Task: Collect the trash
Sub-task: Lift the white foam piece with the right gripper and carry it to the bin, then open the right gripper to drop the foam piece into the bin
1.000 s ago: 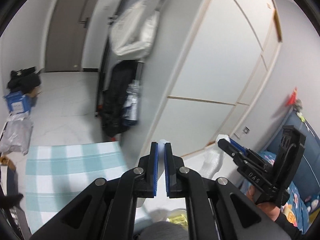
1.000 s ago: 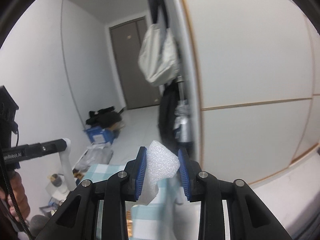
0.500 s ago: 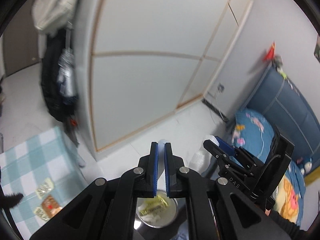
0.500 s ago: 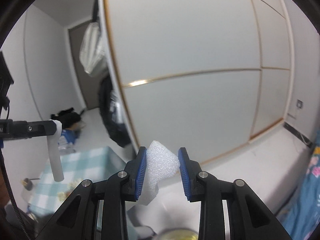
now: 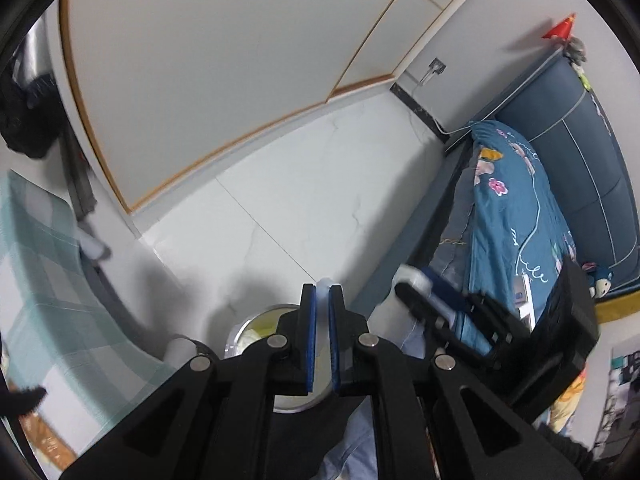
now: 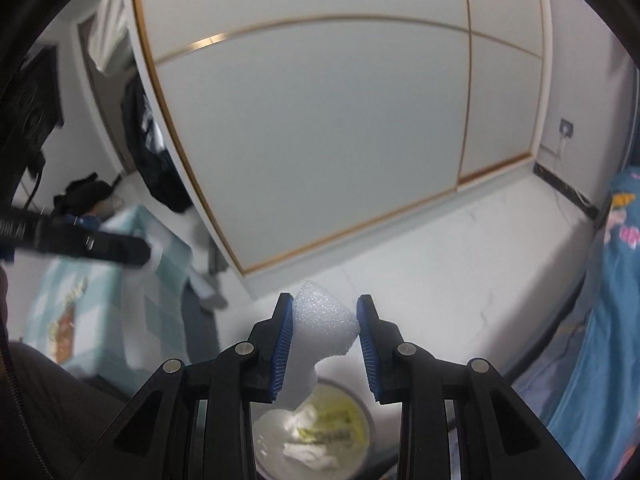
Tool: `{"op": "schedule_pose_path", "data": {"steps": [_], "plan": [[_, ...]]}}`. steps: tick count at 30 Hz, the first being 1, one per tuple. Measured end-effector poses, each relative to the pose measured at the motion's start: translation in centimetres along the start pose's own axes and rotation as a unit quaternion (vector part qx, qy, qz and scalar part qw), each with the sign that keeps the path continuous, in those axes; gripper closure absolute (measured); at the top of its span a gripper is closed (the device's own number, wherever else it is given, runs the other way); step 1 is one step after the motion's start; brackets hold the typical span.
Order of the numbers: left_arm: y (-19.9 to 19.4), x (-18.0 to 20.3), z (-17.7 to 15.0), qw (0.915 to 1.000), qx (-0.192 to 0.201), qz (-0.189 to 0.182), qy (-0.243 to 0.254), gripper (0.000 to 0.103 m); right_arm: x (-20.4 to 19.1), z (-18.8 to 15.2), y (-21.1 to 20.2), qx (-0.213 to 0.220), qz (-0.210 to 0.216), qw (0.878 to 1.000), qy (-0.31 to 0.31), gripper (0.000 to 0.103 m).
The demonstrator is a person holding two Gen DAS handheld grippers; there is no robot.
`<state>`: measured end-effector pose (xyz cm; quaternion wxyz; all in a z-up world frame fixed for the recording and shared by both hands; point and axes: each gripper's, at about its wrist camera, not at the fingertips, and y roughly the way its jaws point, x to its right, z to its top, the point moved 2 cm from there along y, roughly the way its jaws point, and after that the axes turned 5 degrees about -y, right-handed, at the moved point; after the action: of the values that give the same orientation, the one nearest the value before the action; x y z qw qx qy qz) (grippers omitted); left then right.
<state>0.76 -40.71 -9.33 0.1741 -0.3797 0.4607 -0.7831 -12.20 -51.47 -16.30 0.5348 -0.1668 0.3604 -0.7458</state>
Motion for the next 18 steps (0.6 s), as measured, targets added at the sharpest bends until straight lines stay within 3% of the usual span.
{"op": "schedule_pose_path", "data": {"steps": [4,7,18], "plan": [[2.4,0.4,0.1,0.9992,-0.037,0.013,0.007,0.101,0.8,-1.9,1.5,-0.019,-0.003,1.000,0.016,0.072],[4.6,0.0,-0.4,0.9971,-0.075,0.004,-0.008,0.101,1.0,-3.1,2.4,-0.032,-0.001,0.999,0.028,0.072],[8.3,-0.8,-2.3,0.9901,-0.139,0.007,-0.019,0.101,1.8,-7.6,5.5,-0.113,-0.016,0.993,0.044,0.072]]}}
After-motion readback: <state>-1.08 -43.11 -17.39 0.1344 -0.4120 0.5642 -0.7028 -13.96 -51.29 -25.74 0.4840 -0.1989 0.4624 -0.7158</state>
